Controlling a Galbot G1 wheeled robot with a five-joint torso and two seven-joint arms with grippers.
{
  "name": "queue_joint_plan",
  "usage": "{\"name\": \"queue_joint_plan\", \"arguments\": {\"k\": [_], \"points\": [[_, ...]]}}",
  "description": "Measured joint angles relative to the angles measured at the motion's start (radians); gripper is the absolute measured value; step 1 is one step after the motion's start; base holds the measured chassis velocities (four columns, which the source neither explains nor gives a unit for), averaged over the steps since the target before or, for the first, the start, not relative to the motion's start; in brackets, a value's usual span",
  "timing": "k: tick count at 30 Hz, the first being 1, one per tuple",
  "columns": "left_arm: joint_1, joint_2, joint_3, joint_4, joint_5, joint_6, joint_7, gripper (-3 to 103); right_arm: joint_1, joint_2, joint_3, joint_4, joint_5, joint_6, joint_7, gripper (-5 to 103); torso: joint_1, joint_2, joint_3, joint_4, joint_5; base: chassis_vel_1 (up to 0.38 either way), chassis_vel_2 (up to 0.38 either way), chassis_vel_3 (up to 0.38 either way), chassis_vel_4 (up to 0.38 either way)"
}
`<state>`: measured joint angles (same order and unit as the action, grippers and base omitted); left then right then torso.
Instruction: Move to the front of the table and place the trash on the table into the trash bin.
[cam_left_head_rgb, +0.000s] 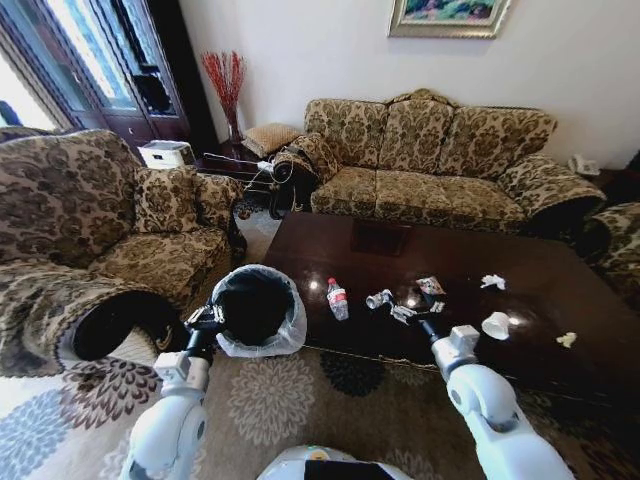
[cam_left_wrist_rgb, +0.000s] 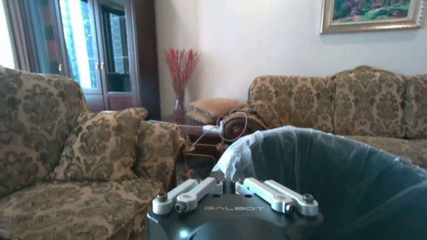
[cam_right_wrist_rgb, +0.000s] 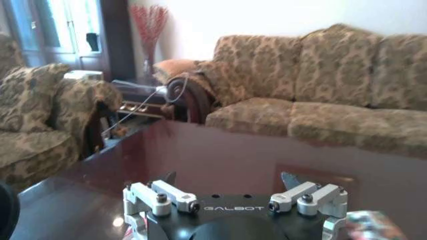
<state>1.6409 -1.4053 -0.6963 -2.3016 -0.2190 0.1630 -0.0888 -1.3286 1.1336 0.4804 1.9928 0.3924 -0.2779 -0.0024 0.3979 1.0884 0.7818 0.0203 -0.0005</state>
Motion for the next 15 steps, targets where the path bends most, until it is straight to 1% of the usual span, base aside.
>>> {"name": "queue_joint_plan", "arguments": {"k": [1,2,5,6,7,8,10,11,13,15], "points": [[-0.003,-0.005,-0.008,0.002,-0.004,0.000,-0.005,3,0.049,0.006,-0.051,-0.053,-0.006,0.004,-0.006,100,0.000,0.000,0.000,0.0003,0.0005,0.000,0.000,0.000,0.000],[-0.003,-0.005,-0.008,0.002,-0.004,0.000,-0.005,3,0.049,0.006,-0.051,-0.053,-0.006,0.004,-0.006,100,0.000,0.000,0.000,0.0003,0.0005,0.000,0.000,0.000,0.000],[-0.015,-0.007,-0.015,0.008,-0.005,-0.001,-0.022,3,0.149,0.032,-0.154,-0.149,0.002,-0.004,-0.005,100,0.000,0.000,0.000,0.0009,0.0005,0.000,0.000,0.000,0.000],[-0.015,-0.007,-0.015,0.008,-0.005,-0.001,-0.022,3,0.149,0.032,-0.154,-0.149,0.002,-0.004,-0.005,100,0.000,0.000,0.000,0.0009,0.0005,0.000,0.000,0.000,0.000],[-0.026,-0.007,-0.015,0.013,-0.004,0.000,-0.025,3,0.198,0.055,-0.207,-0.207,0.002,-0.008,-0.003,100,0.000,0.000,0.000,0.0006,0.0003,0.000,0.000,0.000,0.000],[-0.031,-0.008,-0.015,0.015,-0.003,0.000,-0.025,3,0.214,0.064,-0.223,-0.227,0.001,-0.008,-0.001,100,0.000,0.000,0.000,0.0006,0.0005,0.000,0.000,0.000,0.000],[-0.039,-0.011,-0.014,0.015,0.005,0.003,-0.029,3,0.268,0.104,-0.280,-0.312,-0.011,-0.006,0.001,100,0.000,0.000,0.000,0.0003,0.0002,0.000,0.000,0.000,0.000],[-0.039,-0.011,-0.014,0.015,0.005,0.003,-0.029,3,0.268,0.104,-0.280,-0.312,-0.011,-0.006,0.001,100,0.000,0.000,0.000,0.0003,0.0002,0.000,0.000,0.000,0.000],[-0.041,-0.011,-0.012,0.011,0.010,0.004,-0.030,3,0.297,0.141,-0.302,-0.373,-0.030,-0.002,0.002,100,0.000,0.000,0.000,0.0003,0.0001,0.000,0.000,0.000,0.000],[-0.046,-0.011,-0.008,0.005,0.018,0.004,-0.029,3,0.332,0.193,-0.317,-0.457,-0.062,0.013,0.001,100,0.000,0.000,0.000,0.0003,0.0003,0.000,0.000,0.000,0.000]]}}
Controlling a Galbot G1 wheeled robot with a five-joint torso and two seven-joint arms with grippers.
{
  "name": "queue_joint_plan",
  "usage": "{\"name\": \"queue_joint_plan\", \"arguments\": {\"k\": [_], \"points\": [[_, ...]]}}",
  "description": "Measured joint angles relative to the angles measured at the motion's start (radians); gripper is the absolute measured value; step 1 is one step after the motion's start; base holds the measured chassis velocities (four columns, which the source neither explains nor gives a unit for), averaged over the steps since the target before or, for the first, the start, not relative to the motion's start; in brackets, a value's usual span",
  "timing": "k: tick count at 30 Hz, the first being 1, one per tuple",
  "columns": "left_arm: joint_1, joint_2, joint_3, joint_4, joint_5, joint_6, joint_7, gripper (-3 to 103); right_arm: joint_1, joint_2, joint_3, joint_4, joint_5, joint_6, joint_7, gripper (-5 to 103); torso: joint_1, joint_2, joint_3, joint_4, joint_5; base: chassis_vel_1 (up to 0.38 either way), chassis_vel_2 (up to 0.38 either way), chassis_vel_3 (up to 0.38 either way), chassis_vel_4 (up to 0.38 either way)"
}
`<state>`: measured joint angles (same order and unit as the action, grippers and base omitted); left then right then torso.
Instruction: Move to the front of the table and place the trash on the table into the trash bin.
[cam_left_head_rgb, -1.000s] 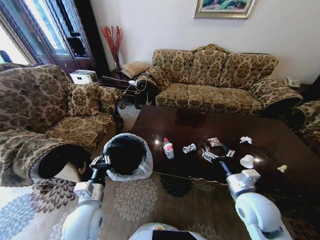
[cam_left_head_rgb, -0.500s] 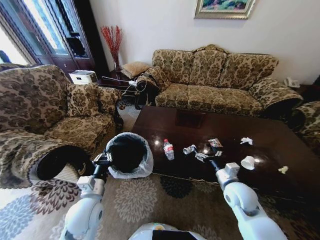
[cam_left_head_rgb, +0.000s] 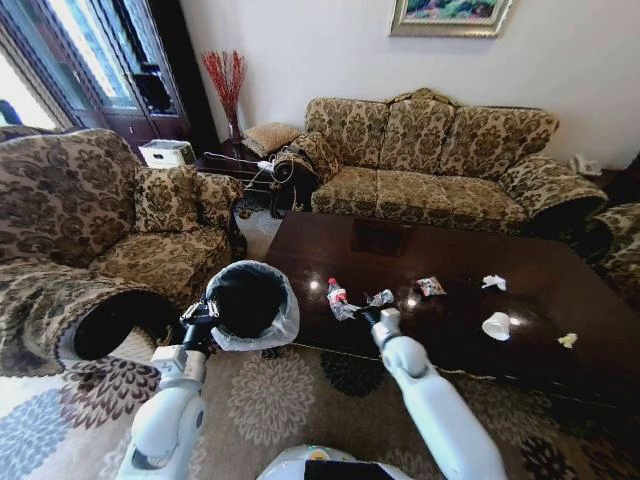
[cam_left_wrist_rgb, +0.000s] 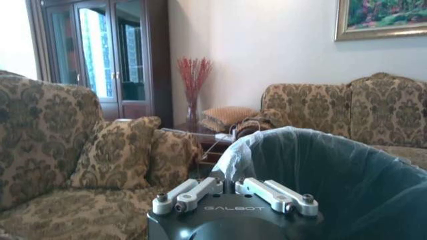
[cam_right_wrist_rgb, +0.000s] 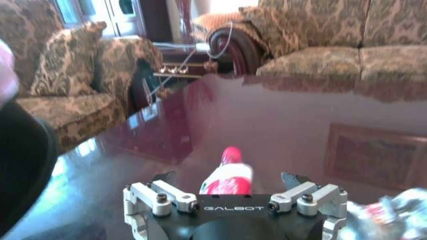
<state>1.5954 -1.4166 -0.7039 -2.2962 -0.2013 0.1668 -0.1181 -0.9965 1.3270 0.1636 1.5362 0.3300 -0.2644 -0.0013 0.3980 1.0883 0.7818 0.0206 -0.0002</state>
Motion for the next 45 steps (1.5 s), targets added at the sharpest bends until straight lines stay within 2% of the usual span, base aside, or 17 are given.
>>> {"name": "queue_joint_plan", "arguments": {"k": [1,5,13,26,35,37,39,42,43,45], "points": [[0.000,0.000,0.000,0.000,0.000,0.000,0.000,3,0.000,0.000,0.000,0.000,0.000,0.000,0.000,100,0.000,0.000,0.000,0.0000,0.0000,0.000,0.000,0.000,0.000],[-0.007,0.002,0.002,-0.009,0.002,0.005,0.000,3,0.081,0.096,-0.009,-0.157,-0.039,0.014,-0.003,100,0.000,0.000,0.000,0.0000,-0.0002,0.000,0.000,0.000,0.000],[0.007,-0.002,-0.004,-0.025,-0.008,0.011,0.001,3,0.214,0.149,-0.017,-0.319,-0.044,0.019,-0.006,100,0.000,0.000,0.000,0.0001,-0.0003,0.000,0.000,0.000,0.000],[0.002,0.008,-0.002,-0.046,-0.024,0.025,0.003,3,0.204,0.129,-0.031,-0.325,0.048,-0.021,-0.001,100,0.000,0.000,0.000,0.0000,0.0001,0.000,0.000,0.000,0.000],[0.007,0.013,-0.001,-0.054,-0.027,0.025,0.006,3,0.172,0.122,-0.030,-0.303,0.057,-0.045,0.004,100,0.000,0.000,0.000,0.0000,0.0000,0.000,0.000,0.000,0.000],[0.005,0.013,-0.001,-0.055,-0.028,0.025,0.007,3,0.169,0.121,-0.030,-0.304,0.056,-0.048,0.004,103,0.000,0.000,0.000,-0.0001,0.0000,0.000,0.000,0.000,0.000],[0.003,0.016,0.000,-0.057,-0.031,0.025,0.007,3,0.166,0.120,-0.034,-0.305,0.056,-0.052,0.004,98,0.000,0.000,0.000,0.0001,0.0003,0.000,0.000,0.000,0.000],[0.003,0.019,0.000,-0.058,-0.033,0.025,0.008,3,0.165,0.121,-0.036,-0.306,0.055,-0.052,0.004,96,0.000,0.000,0.000,0.0000,0.0005,0.000,0.000,0.000,0.000],[0.003,0.021,0.000,-0.061,-0.035,0.025,0.009,3,0.165,0.122,-0.038,-0.305,0.055,-0.052,0.003,88,0.000,0.000,0.000,0.0001,0.0003,0.000,0.000,0.000,0.000],[0.003,0.021,-0.001,-0.062,-0.036,0.025,0.009,3,0.165,0.122,-0.040,-0.305,0.055,-0.052,0.003,88,0.000,0.000,0.000,0.0001,0.0005,0.000,0.000,0.000,0.000]]}}
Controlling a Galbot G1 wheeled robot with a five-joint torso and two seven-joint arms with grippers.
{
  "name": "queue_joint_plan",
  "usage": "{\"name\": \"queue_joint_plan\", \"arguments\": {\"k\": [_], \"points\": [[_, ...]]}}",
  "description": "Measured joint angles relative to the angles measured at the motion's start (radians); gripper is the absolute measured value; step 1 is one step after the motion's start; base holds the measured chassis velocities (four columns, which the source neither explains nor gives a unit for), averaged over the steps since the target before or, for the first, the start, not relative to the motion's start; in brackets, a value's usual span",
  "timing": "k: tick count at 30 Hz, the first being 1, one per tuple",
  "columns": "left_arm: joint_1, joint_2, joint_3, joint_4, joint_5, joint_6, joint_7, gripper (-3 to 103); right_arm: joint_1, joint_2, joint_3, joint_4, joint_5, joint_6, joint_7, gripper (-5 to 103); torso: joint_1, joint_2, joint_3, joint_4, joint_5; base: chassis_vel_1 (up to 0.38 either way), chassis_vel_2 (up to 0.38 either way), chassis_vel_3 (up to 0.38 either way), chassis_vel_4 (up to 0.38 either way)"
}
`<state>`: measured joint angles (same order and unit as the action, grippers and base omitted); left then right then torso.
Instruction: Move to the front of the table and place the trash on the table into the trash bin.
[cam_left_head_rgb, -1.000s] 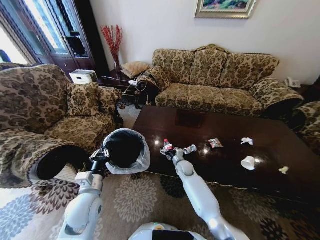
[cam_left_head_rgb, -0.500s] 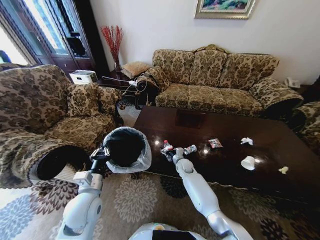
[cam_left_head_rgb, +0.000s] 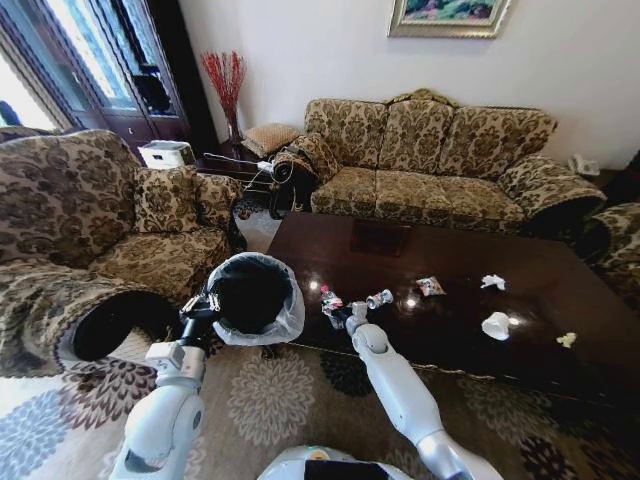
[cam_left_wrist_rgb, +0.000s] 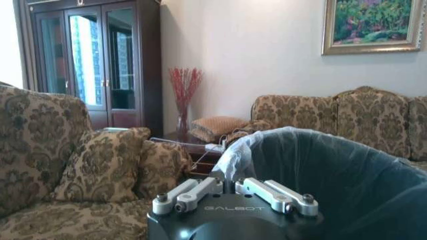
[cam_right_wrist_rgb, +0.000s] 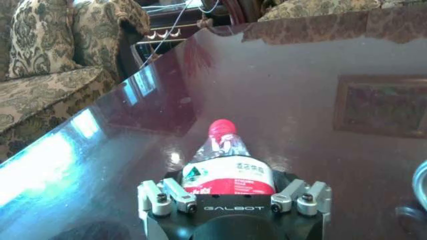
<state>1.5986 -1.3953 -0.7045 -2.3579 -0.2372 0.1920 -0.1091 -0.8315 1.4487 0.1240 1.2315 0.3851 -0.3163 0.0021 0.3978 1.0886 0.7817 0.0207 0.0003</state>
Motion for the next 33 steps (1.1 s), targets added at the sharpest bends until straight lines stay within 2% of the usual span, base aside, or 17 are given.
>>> {"name": "queue_joint_plan", "arguments": {"k": [2,3,5,6,10,12,15,16,19,21,24,28,32,33], "points": [[-0.002,-0.001,0.000,-0.001,-0.002,0.000,0.001,3,0.000,-0.003,-0.004,0.001,0.000,0.005,-0.003,77,0.000,0.000,0.000,-0.0001,-0.0003,0.000,0.000,0.000,0.000],[-0.002,-0.001,0.000,-0.001,-0.002,0.000,0.001,3,0.000,-0.003,-0.004,0.001,0.000,0.005,-0.003,77,0.000,0.000,0.000,-0.0001,-0.0003,0.000,0.000,0.000,0.000],[0.000,-0.007,0.002,-0.001,-0.002,0.000,0.002,3,-0.003,-0.006,-0.005,0.002,0.000,0.008,-0.006,68,0.000,0.000,0.000,-0.0002,-0.0004,0.000,0.000,0.000,0.000],[0.000,-0.007,0.002,-0.001,-0.002,0.000,0.002,3,-0.003,-0.006,-0.005,0.002,0.000,0.008,-0.006,68,0.000,0.000,0.000,-0.0002,-0.0004,0.000,0.000,0.000,0.000],[0.001,-0.008,0.005,-0.002,-0.001,-0.001,0.003,3,-0.011,-0.012,-0.005,0.008,0.000,0.012,-0.005,55,0.000,0.000,0.000,-0.0002,-0.0004,0.000,0.000,0.000,0.000],[0.000,-0.007,0.005,-0.002,-0.001,-0.001,0.003,3,-0.013,-0.014,-0.005,0.012,0.001,0.012,-0.004,55,0.000,0.000,0.000,-0.0001,-0.0003,0.000,0.000,0.000,0.000],[-0.004,-0.004,0.004,-0.005,-0.004,-0.001,0.003,3,-0.024,-0.023,-0.010,0.037,0.004,0.012,0.001,46,0.000,0.000,0.000,0.0001,0.0000,0.000,0.000,0.000,0.000],[-0.004,-0.004,0.004,-0.005,-0.004,-0.001,0.003,3,-0.024,-0.023,-0.010,0.037,0.004,0.012,0.001,46,0.000,0.000,0.000,0.0001,0.0000,0.000,0.000,0.000,0.000],[-0.004,0.001,0.009,-0.006,-0.007,0.000,0.004,3,-0.046,-0.060,-0.006,0.145,0.044,-0.001,0.030,36,0.000,-0.001,0.001,-0.0001,0.0000,0.000,0.000,0.000,0.000],[-0.004,0.002,0.012,-0.004,-0.008,0.000,0.006,3,-0.047,-0.067,-0.002,0.166,0.049,-0.002,0.033,36,0.000,0.000,0.000,0.0000,-0.0001,0.000,0.000,0.000,0.000],[-0.009,0.011,0.023,0.005,-0.008,0.000,0.014,3,-0.049,-0.103,0.028,0.261,0.058,0.003,0.044,26,0.000,0.000,0.000,-0.0001,-0.0003,0.000,0.000,0.000,0.000],[-0.018,0.027,0.026,0.011,-0.016,0.006,0.016,3,-0.044,-0.126,0.049,0.317,0.059,0.016,0.050,21,0.000,0.000,0.000,-0.0001,-0.0001,0.000,0.000,0.000,0.000],[-0.027,0.062,0.030,0.025,-0.050,0.026,0.016,3,-0.020,-0.151,0.066,0.383,0.058,0.032,0.052,19,0.000,-0.001,0.000,-0.0002,0.0001,0.000,0.000,0.000,0.000],[-0.036,0.090,0.035,0.040,-0.073,0.033,0.016,3,0.007,-0.169,0.064,0.424,0.067,0.036,0.059,19,0.000,0.000,0.000,-0.0001,-0.0003,0.000,0.000,0.000,0.000]]}}
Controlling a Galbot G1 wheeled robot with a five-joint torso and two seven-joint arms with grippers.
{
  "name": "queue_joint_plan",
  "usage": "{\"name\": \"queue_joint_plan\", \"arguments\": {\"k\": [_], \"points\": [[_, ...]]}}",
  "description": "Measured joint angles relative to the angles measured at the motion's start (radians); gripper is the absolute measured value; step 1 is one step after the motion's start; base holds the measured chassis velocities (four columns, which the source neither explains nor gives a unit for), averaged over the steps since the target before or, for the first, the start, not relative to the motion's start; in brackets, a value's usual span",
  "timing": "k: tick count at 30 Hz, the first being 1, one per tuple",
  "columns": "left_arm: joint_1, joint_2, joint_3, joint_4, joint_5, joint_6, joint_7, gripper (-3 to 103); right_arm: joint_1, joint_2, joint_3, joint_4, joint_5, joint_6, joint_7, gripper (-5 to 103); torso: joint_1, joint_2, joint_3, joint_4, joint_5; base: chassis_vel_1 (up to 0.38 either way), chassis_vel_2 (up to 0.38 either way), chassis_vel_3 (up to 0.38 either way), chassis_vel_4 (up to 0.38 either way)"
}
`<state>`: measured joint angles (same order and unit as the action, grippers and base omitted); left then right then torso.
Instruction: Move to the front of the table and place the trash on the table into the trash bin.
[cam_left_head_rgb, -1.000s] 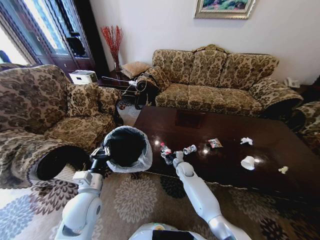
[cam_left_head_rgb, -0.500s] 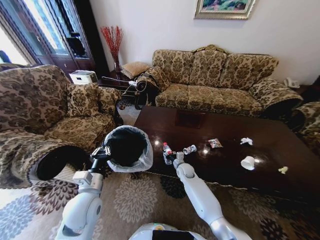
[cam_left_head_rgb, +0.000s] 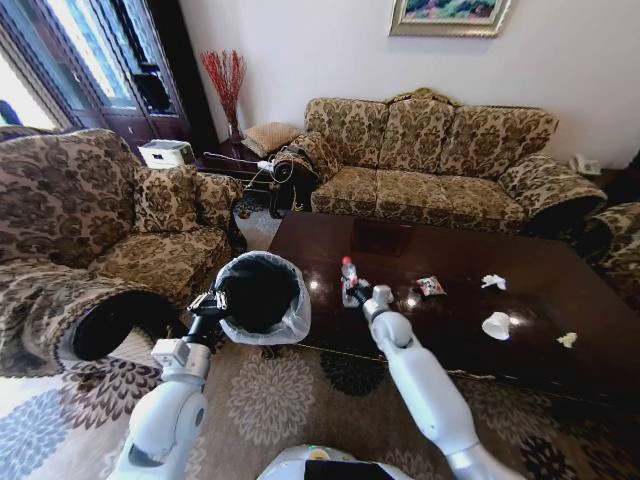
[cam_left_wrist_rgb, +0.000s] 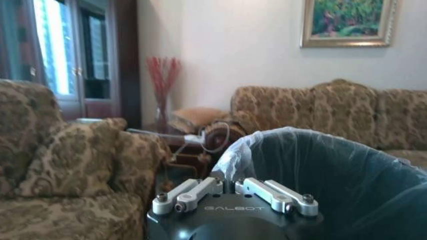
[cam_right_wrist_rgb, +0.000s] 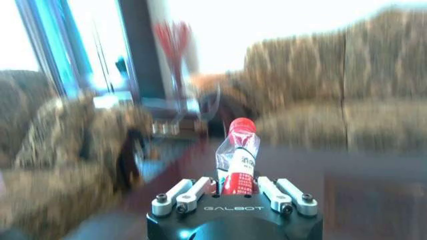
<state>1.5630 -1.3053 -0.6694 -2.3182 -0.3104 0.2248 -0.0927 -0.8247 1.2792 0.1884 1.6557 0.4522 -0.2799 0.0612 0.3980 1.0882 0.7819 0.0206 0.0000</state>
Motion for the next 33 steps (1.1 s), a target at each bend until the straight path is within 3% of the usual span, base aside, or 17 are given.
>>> {"name": "queue_joint_plan", "arguments": {"k": [3,4,7,9,13,18,24,27,33], "points": [[-0.050,0.090,0.014,0.045,-0.099,0.045,-0.008,3,0.105,-0.050,-0.045,0.111,0.099,0.000,0.041,18,0.000,0.000,0.000,0.0005,-0.0001,0.000,0.000,0.000,0.000],[-0.050,0.090,0.014,0.045,-0.099,0.045,-0.008,3,0.105,-0.050,-0.045,0.111,0.099,0.000,0.041,18,0.000,0.000,0.000,0.0005,-0.0001,0.000,0.000,0.000,0.000],[-0.161,0.186,0.041,0.102,-0.204,0.110,-0.030,3,0.231,-0.089,-0.138,0.205,0.207,-0.011,0.060,18,0.000,0.000,0.000,0.0000,-0.0003,0.000,0.000,0.000,0.000],[-0.180,0.201,0.047,0.110,-0.220,0.121,-0.033,3,0.251,-0.093,-0.159,0.218,0.220,-0.011,0.061,18,0.000,0.000,0.000,0.0000,-0.0001,0.000,0.000,0.000,0.000],[-0.286,0.285,0.109,0.148,-0.354,0.202,-0.091,3,0.365,-0.095,-0.318,0.276,0.285,-0.010,0.053,17,0.000,0.000,0.000,0.0000,-0.0004,0.000,0.000,0.000,0.000],[-0.351,0.321,0.154,0.159,-0.447,0.252,-0.123,3,0.417,-0.094,-0.462,0.259,0.248,-0.009,0.018,17,0.000,0.000,0.000,0.0002,-0.0001,0.000,0.000,0.000,0.000],[-0.388,0.326,0.162,0.163,-0.500,0.278,-0.139,3,0.447,-0.097,-0.538,0.198,0.151,0.002,-0.003,15,0.000,0.000,0.000,0.0000,0.0002,0.000,0.000,0.000,0.000],[-0.403,0.335,0.153,0.164,-0.528,0.285,-0.139,3,0.461,-0.086,-0.565,0.172,0.122,0.005,0.009,31,0.000,0.000,0.000,0.0000,0.0000,0.000,0.000,0.000,0.000],[-0.412,0.334,0.140,0.164,-0.544,0.287,-0.135,3,0.462,-0.082,-0.586,0.171,0.116,0.001,0.025,47,0.000,0.000,0.000,0.0001,0.0000,0.000,0.000,0.000,0.000]]}}
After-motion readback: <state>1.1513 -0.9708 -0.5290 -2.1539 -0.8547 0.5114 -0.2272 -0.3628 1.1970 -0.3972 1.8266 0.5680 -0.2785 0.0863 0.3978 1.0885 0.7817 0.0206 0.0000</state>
